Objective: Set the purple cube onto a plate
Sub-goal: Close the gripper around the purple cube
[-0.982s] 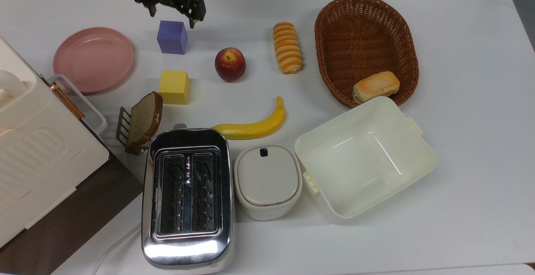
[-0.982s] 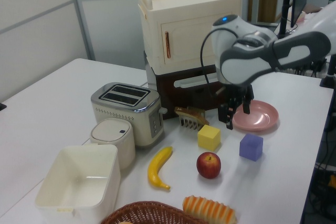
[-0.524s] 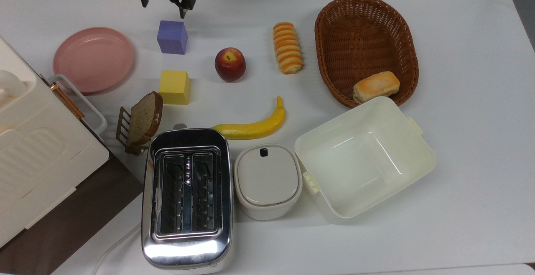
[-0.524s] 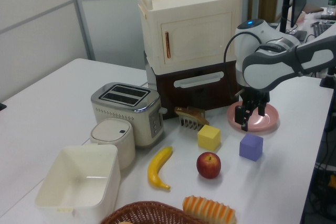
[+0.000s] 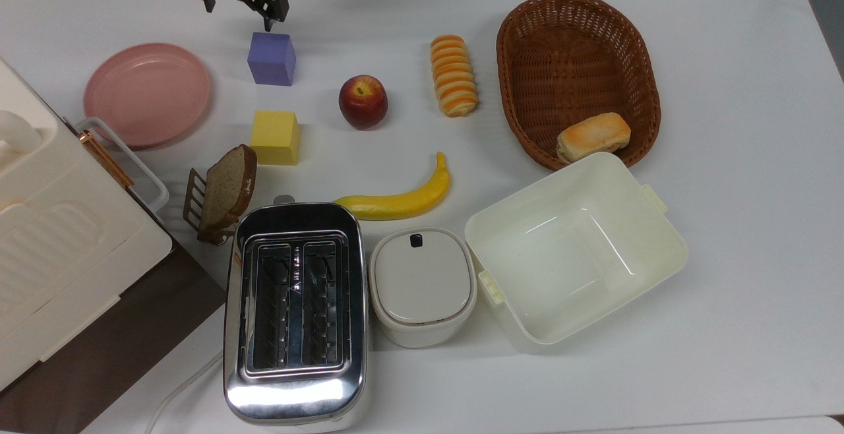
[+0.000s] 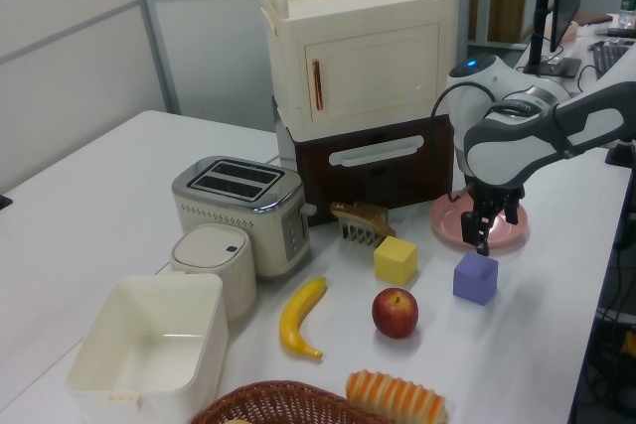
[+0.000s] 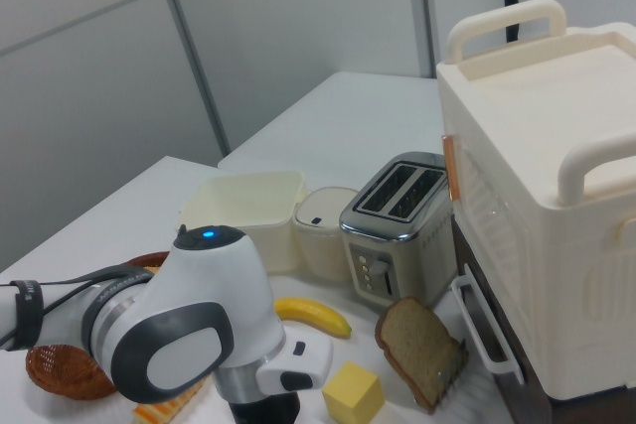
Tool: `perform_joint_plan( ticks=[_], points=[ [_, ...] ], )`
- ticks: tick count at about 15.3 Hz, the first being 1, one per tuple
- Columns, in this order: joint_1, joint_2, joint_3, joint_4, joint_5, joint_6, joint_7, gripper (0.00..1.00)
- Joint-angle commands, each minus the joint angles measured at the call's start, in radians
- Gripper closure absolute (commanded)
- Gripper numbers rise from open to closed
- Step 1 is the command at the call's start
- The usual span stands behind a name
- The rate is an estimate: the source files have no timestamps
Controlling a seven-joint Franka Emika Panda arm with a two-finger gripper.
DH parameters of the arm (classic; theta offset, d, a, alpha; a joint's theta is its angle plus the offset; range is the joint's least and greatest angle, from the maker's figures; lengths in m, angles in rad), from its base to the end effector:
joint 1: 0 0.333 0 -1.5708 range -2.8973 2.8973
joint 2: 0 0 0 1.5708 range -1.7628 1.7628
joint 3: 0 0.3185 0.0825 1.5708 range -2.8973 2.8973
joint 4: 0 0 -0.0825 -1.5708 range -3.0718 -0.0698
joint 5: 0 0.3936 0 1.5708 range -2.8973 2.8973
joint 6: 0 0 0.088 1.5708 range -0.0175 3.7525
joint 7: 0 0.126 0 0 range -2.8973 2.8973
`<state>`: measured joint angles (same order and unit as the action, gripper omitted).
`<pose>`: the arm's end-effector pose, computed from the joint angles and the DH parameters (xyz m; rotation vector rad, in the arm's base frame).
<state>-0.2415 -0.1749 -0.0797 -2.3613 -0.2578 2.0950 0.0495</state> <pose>0.4429 -0.1647 0.3688 2.9282 -0.3369 -0.1730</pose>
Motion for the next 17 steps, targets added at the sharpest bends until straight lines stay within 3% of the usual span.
perform_joint_plan(
  ticks=[1,4,7,17],
  points=[
    [-0.022,0.031,0.014,-0.009,-0.015,0.062,-0.023,0.00],
    [-0.036,0.035,0.069,-0.007,-0.017,0.063,-0.031,0.00],
    [-0.102,0.051,0.173,-0.001,-0.017,0.065,-0.040,0.00],
    [-0.121,0.135,0.178,-0.003,-0.017,0.158,-0.046,0.00]
  ],
)
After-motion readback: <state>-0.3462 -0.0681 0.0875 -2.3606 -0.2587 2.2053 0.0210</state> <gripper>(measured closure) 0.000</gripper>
